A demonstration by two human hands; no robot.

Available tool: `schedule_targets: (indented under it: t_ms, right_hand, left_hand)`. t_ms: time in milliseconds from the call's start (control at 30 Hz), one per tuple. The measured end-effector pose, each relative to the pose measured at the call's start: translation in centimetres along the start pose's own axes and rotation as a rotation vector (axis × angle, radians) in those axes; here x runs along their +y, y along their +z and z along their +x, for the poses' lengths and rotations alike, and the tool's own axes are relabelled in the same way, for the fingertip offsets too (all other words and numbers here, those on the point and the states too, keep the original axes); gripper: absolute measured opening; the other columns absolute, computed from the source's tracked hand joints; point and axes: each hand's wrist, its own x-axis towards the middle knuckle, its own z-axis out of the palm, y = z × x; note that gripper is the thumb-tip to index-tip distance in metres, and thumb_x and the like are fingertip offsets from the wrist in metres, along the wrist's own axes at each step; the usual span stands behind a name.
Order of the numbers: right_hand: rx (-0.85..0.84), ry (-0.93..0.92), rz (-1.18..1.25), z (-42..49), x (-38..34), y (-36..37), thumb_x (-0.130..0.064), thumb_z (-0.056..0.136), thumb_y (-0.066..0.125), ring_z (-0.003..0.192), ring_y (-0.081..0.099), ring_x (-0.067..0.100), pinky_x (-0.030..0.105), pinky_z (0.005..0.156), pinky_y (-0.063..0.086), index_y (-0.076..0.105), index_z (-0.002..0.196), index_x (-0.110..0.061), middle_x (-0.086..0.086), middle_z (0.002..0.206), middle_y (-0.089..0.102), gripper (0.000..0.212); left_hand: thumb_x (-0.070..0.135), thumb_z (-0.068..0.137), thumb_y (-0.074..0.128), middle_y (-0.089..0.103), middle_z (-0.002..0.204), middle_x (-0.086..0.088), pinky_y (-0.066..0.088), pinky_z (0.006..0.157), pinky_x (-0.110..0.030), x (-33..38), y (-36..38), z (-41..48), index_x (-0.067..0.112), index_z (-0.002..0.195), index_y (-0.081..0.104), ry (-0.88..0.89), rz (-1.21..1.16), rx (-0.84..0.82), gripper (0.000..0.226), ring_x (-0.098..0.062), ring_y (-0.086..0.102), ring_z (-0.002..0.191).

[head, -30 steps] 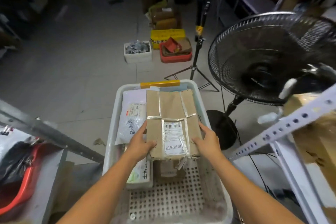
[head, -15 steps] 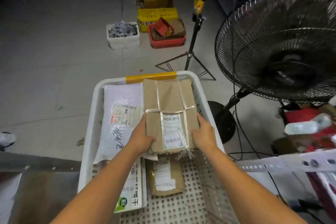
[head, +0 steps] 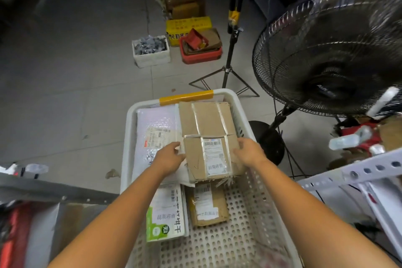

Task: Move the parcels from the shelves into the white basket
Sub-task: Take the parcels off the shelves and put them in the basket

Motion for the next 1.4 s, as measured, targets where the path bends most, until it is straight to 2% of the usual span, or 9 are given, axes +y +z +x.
schedule_targets:
  t_ms: [67, 167, 300, 467, 633, 767, 1033, 1167, 1400]
  right_hand:
    - [0.039, 0.000, -0.028, -2.3, -0.8, -1.8, -0.021, 0.090, 0.054, 0.105, 0.059, 0.035, 0.038, 0.089, 0.051, 0.060, 0.108, -0.012, 0.014, 0.114, 0.063, 0.021]
    - [0.091, 0.022, -0.033, -6.8, -1.7, -4.5, -0.027, 0.092, 0.056, 0.109, 0.059, 0.033, 0.040, 0.088, 0.052, 0.053, 0.132, -0.013, 0.012, 0.127, 0.060, 0.042]
    - [0.140, 0.048, -0.062, -13.8, -2.7, -7.7, -0.034, 0.094, 0.057, 0.122, 0.054, 0.031, 0.041, 0.099, 0.047, 0.044, 0.143, -0.013, 0.012, 0.138, 0.055, 0.055]
    - [0.210, 0.076, -0.042, -22.9, -3.1, -10.5, -0.034, 0.094, 0.055, 0.127, 0.051, 0.030, 0.039, 0.102, 0.045, 0.043, 0.144, -0.014, 0.010, 0.142, 0.052, 0.056]
    - [0.331, 0.048, -0.019, -31.7, -1.9, -11.6, -0.036, 0.093, 0.055, 0.109, 0.058, 0.031, 0.030, 0.075, 0.041, 0.057, 0.120, -0.012, 0.013, 0.116, 0.064, 0.036]
    - [0.386, 0.000, -0.004, -39.5, 1.0, -11.9, -0.036, 0.093, 0.055, 0.108, 0.058, 0.031, 0.031, 0.076, 0.041, 0.056, 0.118, -0.014, 0.012, 0.115, 0.062, 0.033]
    - [0.499, 0.113, 0.048, -57.6, 16.7, -14.2, -0.036, 0.095, 0.051, 0.122, 0.053, 0.030, 0.038, 0.097, 0.045, 0.047, 0.140, -0.017, 0.009, 0.138, 0.054, 0.049]
    - [0.609, 0.298, 0.130, -66.9, 26.4, -16.1, -0.038, 0.094, 0.054, 0.120, 0.055, 0.029, 0.036, 0.098, 0.046, 0.050, 0.138, -0.016, 0.008, 0.130, 0.060, 0.049]
    - [0.822, 0.648, 0.254, -81.8, 41.0, -16.4, -0.041, 0.090, 0.057, 0.120, 0.056, 0.028, 0.034, 0.097, 0.047, 0.054, 0.134, -0.023, 0.004, 0.131, 0.061, 0.048]
  left_hand:
    - [0.025, 0.095, 0.055, 0.050, 0.139, -0.011, 0.047, 0.098, -0.041, 0.5, -1.8, -1.5, 0.019, 0.145, 0.038, 0.047, 0.084, -0.020, 0.053, -0.031, 0.055, 0.117]
    - [0.027, 0.096, 0.053, 0.048, 0.141, -0.010, 0.052, 0.080, -0.032, 2.2, -4.5, -4.1, 0.021, 0.145, 0.036, 0.138, 0.221, -0.051, 0.052, -0.029, 0.053, 0.120]
    - [0.032, 0.096, 0.052, 0.051, 0.139, -0.008, 0.044, 0.096, -0.036, 5.5, -7.7, -8.4, 0.023, 0.143, 0.039, 0.285, 0.440, -0.054, 0.050, -0.027, 0.051, 0.123]
    - [0.034, 0.096, 0.050, 0.058, 0.132, -0.004, 0.046, 0.096, -0.036, 9.5, -10.0, -15.3, 0.025, 0.141, 0.042, 0.409, 0.547, -0.035, 0.047, -0.024, 0.056, 0.118]
    - [0.036, 0.094, 0.050, 0.060, 0.129, -0.004, 0.048, 0.093, -0.036, 12.4, -10.8, -23.1, 0.025, 0.138, 0.044, 0.487, 0.604, -0.007, 0.046, -0.023, 0.056, 0.115]
    - [0.036, 0.096, 0.050, 0.058, 0.131, -0.004, 0.048, 0.091, -0.035, 13.8, -9.2, -30.5, 0.025, 0.140, 0.043, 0.541, 0.655, 0.023, 0.046, -0.024, 0.056, 0.114]
    - [0.030, 0.096, 0.048, 0.060, 0.129, -0.006, 0.047, 0.085, -0.029, 17.7, 3.2, -47.6, 0.020, 0.137, 0.048, 0.735, 0.774, 0.001, 0.042, -0.025, 0.058, 0.111]
    - [0.033, 0.095, 0.050, 0.056, 0.134, -0.007, 0.044, 0.100, -0.035, 21.9, 12.2, -54.4, 0.020, 0.140, 0.045, 0.879, 0.802, -0.115, 0.046, -0.026, 0.053, 0.120]
    - [0.036, 0.094, 0.052, 0.059, 0.130, -0.005, 0.044, 0.097, -0.034, 31.2, 28.9, -64.1, 0.023, 0.134, 0.050, 1.227, 0.916, -0.292, 0.042, -0.025, 0.055, 0.118]
